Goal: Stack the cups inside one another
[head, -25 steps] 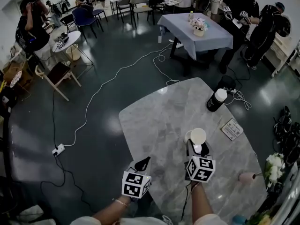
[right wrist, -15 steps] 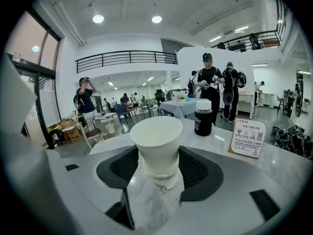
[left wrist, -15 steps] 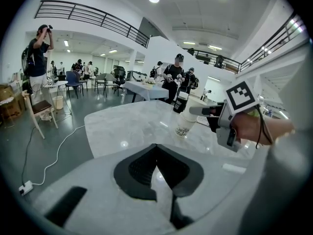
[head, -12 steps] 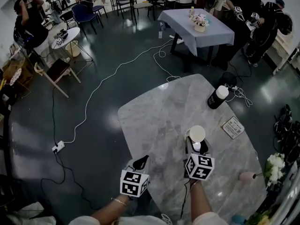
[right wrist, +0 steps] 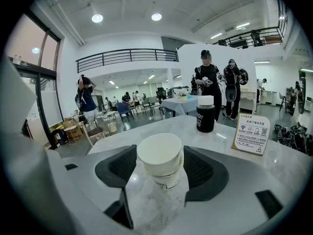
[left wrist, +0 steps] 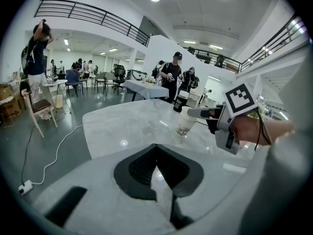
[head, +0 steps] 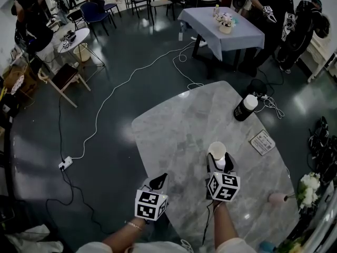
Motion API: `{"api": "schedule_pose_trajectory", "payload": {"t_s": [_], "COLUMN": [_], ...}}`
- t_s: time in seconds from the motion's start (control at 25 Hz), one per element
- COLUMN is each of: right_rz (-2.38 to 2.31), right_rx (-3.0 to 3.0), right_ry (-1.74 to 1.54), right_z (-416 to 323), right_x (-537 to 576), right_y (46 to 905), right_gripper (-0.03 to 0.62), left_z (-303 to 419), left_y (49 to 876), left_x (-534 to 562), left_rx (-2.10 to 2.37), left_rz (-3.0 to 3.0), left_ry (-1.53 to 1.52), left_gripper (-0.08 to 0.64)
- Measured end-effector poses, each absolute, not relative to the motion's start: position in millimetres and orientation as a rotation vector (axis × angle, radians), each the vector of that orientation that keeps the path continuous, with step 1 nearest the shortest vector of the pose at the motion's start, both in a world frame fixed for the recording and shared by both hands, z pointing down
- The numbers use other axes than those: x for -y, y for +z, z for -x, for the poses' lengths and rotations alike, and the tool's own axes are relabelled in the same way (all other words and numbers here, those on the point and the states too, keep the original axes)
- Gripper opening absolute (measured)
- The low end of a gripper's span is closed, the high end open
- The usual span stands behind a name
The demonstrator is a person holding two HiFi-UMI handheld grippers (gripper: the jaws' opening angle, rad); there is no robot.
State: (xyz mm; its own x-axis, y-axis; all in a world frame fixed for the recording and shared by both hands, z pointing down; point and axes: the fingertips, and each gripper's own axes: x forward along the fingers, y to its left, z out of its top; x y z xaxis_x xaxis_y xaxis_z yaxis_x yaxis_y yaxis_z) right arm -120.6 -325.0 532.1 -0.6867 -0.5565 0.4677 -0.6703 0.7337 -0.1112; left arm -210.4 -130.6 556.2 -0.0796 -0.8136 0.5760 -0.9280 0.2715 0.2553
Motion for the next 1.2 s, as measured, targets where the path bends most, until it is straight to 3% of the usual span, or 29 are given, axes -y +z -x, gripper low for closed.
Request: {"api": "schedule_pose_trajectory", "payload": {"t_s": [0.96,1.2], "right_rz": [-1.054,-1.096], "right_rx": [2.570,2.579], "right_ry": [0.433,0.420], "right_z": [100.6,94.0], "right_x": [326.2,322.2], "right_y": [509.1,499.1], "right_gripper": [0.249,0.148], "left_z": [204.4,202.9], "left_y": [546.3,539.8], "left_x": [130.9,129.8], "left_rx": [1.909,1.914], "left_rz": [-1.598,-1.616], "left_ry": [0.230,0.226], "left_gripper": [0.000,0.000]}}
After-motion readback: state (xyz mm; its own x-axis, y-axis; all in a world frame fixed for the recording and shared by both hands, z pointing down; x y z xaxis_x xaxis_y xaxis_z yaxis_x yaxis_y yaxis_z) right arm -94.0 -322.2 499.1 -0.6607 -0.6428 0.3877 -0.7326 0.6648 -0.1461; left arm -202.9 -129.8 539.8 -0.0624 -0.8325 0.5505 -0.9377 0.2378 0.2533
